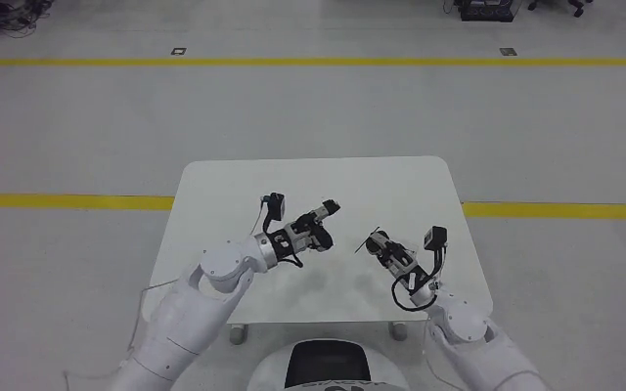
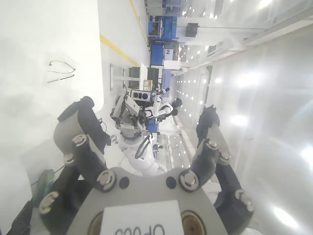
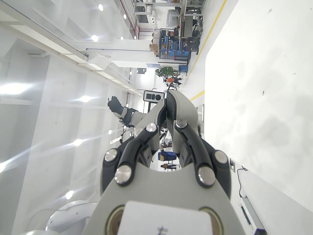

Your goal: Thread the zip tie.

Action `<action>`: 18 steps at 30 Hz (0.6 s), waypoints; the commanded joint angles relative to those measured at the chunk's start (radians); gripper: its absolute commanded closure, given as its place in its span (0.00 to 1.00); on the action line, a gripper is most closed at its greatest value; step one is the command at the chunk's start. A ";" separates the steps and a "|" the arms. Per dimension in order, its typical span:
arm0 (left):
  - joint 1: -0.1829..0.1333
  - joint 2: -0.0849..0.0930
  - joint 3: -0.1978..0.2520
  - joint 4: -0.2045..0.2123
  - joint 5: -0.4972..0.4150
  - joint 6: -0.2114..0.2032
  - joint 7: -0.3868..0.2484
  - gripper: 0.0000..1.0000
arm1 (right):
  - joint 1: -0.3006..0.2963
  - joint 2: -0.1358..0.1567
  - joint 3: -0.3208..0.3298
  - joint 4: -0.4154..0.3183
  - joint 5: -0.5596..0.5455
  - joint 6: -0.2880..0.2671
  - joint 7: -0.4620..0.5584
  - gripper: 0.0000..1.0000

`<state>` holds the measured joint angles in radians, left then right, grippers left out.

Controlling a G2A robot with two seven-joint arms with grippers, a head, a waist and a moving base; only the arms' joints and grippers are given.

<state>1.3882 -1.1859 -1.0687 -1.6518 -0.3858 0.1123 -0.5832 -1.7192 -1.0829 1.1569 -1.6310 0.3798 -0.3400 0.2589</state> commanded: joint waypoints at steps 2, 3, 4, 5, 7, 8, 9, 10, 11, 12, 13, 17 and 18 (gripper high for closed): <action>0.000 0.000 -0.001 -0.001 0.000 0.000 0.000 0.00 | 0.000 0.000 0.000 0.000 -0.001 0.000 0.000 1.00; 0.003 0.000 0.004 -0.001 -0.007 -0.002 -0.008 0.00 | 0.000 0.000 0.000 0.000 -0.001 0.000 0.000 1.00; 0.002 0.000 0.006 0.004 -0.015 -0.007 -0.024 0.00 | 0.000 0.000 0.000 -0.001 -0.001 0.001 -0.001 1.00; 0.001 0.002 0.007 0.012 -0.008 -0.020 -0.045 0.00 | 0.003 -0.002 -0.005 -0.003 0.002 0.004 0.001 1.00; 0.004 0.004 0.015 0.021 -0.010 -0.034 -0.085 0.00 | 0.008 -0.005 -0.010 0.003 0.012 0.000 0.006 1.00; 0.004 0.005 0.019 0.025 -0.021 -0.044 -0.106 0.00 | 0.011 -0.007 -0.012 0.005 0.017 0.000 0.007 1.00; 0.004 0.005 0.024 0.037 -0.040 -0.049 -0.133 0.00 | 0.013 -0.009 -0.015 0.007 0.031 0.000 0.012 1.00; 0.001 0.005 0.029 0.048 -0.047 -0.049 -0.144 0.00 | 0.016 -0.011 -0.017 0.011 0.039 0.000 0.019 1.00; -0.003 0.005 0.033 0.056 -0.049 -0.050 -0.148 0.00 | 0.019 -0.013 -0.017 0.015 0.044 0.000 0.023 1.00; -0.009 0.004 0.044 0.064 -0.052 -0.047 -0.156 0.00 | 0.021 -0.015 -0.022 0.020 0.052 0.000 0.034 1.00; -0.017 0.003 0.052 0.067 -0.044 -0.048 -0.163 0.00 | 0.024 -0.017 -0.024 0.025 0.057 0.000 0.038 1.00; -0.022 0.004 0.054 0.071 -0.029 -0.055 -0.153 0.00 | 0.026 -0.019 -0.025 0.028 0.062 0.000 0.035 1.00; -0.022 0.004 0.054 0.071 -0.029 -0.055 -0.153 0.00 | 0.026 -0.019 -0.025 0.028 0.062 0.000 0.035 1.00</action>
<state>1.3654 -1.1824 -1.0147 -1.5807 -0.4137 0.0565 -0.7363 -1.6930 -1.1016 1.1318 -1.6028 0.4419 -0.3400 0.2940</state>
